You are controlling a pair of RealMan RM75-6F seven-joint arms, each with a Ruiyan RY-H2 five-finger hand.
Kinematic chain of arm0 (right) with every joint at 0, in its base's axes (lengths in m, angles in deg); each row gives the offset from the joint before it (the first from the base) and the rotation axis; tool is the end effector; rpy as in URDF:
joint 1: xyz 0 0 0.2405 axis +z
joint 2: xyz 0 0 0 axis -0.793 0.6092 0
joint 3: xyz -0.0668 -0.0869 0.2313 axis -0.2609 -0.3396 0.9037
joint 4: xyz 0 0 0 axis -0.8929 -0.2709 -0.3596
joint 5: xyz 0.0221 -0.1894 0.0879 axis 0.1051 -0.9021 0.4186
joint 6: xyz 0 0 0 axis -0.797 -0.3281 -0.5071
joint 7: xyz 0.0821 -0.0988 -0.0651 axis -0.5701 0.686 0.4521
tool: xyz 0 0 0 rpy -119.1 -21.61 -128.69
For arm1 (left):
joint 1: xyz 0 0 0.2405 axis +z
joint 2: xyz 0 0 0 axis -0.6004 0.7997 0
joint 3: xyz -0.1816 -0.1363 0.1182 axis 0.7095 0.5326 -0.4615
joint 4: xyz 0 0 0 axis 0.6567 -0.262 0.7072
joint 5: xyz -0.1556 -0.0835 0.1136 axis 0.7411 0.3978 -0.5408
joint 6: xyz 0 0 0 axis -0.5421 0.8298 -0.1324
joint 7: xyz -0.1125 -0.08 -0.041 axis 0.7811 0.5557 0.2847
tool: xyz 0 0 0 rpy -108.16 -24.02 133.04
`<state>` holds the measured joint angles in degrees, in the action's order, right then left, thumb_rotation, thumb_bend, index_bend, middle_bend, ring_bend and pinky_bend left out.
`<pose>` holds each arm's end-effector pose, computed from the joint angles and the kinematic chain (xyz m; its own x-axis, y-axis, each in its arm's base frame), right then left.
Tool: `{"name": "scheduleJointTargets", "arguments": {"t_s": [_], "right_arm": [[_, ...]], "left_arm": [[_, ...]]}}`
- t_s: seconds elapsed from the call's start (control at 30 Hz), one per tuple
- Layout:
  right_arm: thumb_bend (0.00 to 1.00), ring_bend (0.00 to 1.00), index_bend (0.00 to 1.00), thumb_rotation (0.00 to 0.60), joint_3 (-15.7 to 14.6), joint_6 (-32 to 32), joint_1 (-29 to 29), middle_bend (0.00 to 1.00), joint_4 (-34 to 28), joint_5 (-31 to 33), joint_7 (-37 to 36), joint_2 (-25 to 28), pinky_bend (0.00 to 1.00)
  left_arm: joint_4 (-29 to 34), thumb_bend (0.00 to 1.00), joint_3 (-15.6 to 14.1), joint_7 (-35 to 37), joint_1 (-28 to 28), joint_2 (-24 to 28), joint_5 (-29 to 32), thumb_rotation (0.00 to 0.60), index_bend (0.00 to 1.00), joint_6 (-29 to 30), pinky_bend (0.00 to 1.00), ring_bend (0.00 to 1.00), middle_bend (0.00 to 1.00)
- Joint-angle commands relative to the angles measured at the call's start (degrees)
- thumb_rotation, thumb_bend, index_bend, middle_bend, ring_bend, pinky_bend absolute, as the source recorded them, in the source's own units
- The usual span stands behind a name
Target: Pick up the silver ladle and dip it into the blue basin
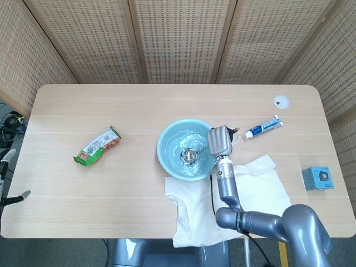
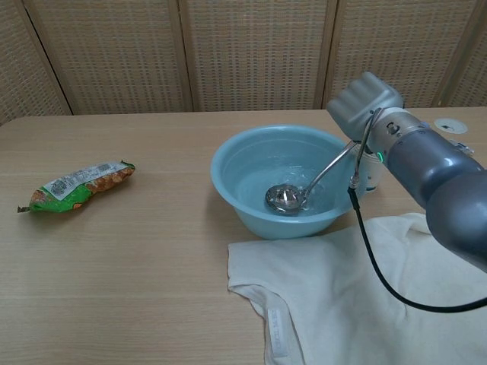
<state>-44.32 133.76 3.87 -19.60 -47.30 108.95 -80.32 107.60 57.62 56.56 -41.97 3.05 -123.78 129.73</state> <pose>-0.1126 -0.3913 -0.0459 0.9474 -0.0254 0.3190 -0.3200 -0.0869 0.9434 -0.3201 0.1856 0.1766 0.3481 0.0589 0.9356 0.9228 0.1542 -0.3530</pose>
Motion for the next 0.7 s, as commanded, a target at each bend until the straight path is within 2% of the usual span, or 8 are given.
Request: {"name": "scheduleJointTargets", "arguments": {"t_s": [0.03, 0.3, 0.53, 0.7], "right_arm": [[0.72, 1.0, 0.72, 0.6, 2.99, 0.04, -0.52, 0.99, -3.61, 2.52, -1.28, 1.17, 1.0], [0.72, 1.0, 0.72, 0.6, 8.39, 1.19, -0.92, 0.99, -12.34, 8.66, -1.77, 5.49, 1.0], [0.72, 1.0, 0.72, 0.6, 10.01, 2.56, -1.02, 0.99, -17.63, 10.88, -2.64, 9.46, 1.0], [0.72, 1.0, 0.72, 0.6, 10.06, 3.75, -0.71, 0.99, -19.81, 11.24, -2.7, 11.37, 1.0]], "left_arm": [[0.0, 0.0, 0.0, 0.07, -0.01, 0.04, -0.01, 0.6, 0.0, -0.01, 0.0, 0.0, 0.0], [0.19, 0.0, -0.09, 0.21, -0.02, 0.16, -0.26, 0.6, 0.0, 0.06, 0.0, 0.0, 0.0], [0.43, 0.0, -0.19, 0.21, 0.02, 0.19, -0.55, 0.6, 0.0, 0.25, 0.0, 0.0, 0.0], [0.54, 0.0, -0.21, 0.19, 0.01, 0.22, -0.61, 0.6, 0.0, 0.3, 0.0, 0.0, 0.0]]}}
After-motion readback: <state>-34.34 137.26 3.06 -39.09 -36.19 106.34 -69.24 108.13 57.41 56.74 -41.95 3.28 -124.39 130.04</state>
